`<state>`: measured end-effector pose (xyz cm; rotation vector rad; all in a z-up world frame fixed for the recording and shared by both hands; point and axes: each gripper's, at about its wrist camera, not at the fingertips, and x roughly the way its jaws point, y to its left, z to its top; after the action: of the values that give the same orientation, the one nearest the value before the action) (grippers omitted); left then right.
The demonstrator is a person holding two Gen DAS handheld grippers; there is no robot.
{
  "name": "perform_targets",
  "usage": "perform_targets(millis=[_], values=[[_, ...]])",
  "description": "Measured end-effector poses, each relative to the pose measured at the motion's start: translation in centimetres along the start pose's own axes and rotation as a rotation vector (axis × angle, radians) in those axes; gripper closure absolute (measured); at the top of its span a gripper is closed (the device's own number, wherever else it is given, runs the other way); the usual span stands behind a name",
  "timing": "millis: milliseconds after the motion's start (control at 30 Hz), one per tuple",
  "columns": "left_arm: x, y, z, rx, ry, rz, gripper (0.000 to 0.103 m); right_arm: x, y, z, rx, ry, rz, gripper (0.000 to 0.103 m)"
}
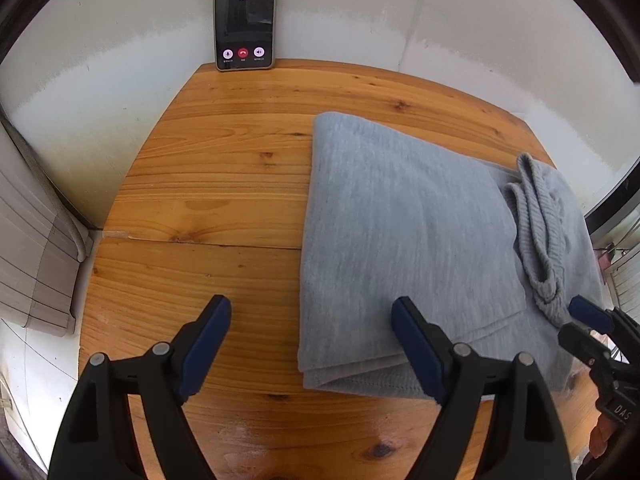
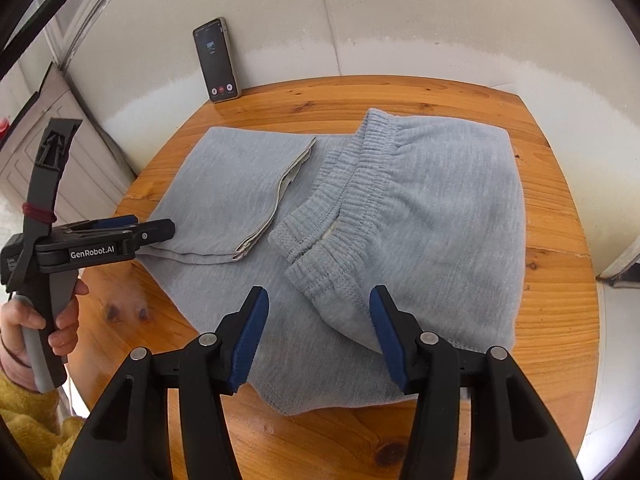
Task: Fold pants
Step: 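Open the right gripper and withdraw it from the folded stack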
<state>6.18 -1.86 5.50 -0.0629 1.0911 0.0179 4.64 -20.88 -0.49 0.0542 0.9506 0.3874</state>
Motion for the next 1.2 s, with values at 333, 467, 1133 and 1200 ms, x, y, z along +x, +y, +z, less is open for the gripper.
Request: perform_targets(millis=[333, 467, 1133, 1200], values=[[-0.7, 0.9, 0.0, -0.01, -0.011, 0.009, 0.017, -3.9, -4.1, -0.2, 0.108, -0.051, -0.153, 0.049], [-0.9, 0.9, 0.3, -0.003, -0.017, -0.008, 0.017, -5.0, -5.8, -0.4, 0.156, -0.068, -0.212, 0.049], [0.7, 1.5, 1.0, 0.001, 0.003, 0.014, 0.017, -4.3, -9.3, -0.5, 0.321, -0.056, -0.208, 0.049], [0.8, 1.5, 1.0, -0.001, 0.003, 0.012, 0.017, -3.7, -9.0, -0.1, 0.31, -0.046, -0.197, 0.049]])
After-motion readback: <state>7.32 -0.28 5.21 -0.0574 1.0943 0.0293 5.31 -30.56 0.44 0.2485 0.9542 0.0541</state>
